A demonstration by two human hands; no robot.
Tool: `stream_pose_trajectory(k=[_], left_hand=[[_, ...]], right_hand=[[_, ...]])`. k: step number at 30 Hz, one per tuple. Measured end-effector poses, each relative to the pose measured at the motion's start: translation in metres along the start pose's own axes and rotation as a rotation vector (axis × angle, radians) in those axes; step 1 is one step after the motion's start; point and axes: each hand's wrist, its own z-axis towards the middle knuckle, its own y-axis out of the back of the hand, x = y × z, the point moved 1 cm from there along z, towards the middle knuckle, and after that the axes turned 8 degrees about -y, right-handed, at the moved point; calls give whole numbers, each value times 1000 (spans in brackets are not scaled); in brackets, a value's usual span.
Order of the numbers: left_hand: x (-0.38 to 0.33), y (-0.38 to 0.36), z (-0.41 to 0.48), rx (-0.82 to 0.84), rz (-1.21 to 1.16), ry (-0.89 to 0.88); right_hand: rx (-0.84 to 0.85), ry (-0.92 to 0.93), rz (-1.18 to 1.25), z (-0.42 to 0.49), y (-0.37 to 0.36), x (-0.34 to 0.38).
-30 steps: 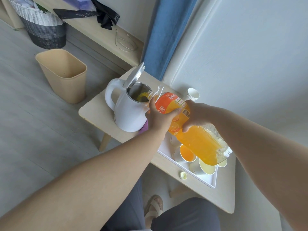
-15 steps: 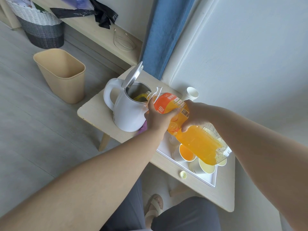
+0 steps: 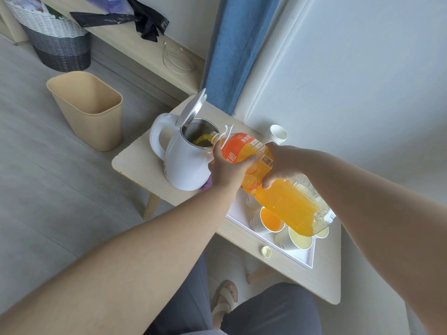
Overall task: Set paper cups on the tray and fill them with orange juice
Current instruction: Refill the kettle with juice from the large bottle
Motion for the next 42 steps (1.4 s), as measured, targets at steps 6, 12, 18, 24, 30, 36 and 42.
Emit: stream_pose_trajectory(k=[6,12,18,24,30,36,42], left_hand=[[1,0,2,3,-14,0],[3,0,2,3,-28,13],[4,1,3,9,-37,14],[4,0,3,14,-38,9],[3,1,2,17,-57,17],[2,1,1,25,-54,15],[0,1,0,29,-51,20]], right_hand=[[1,-18,-6,-1,2,1],[-6,-27,-9,-4,3,1],[-8,-29,-10,-5,3,1],[-9,-31,-20,-5,3,2],[-11,-33,-29,-4,5,2],[-4,-35,-30,-3,4,2],[7,-35,-43,-1,4,2]])
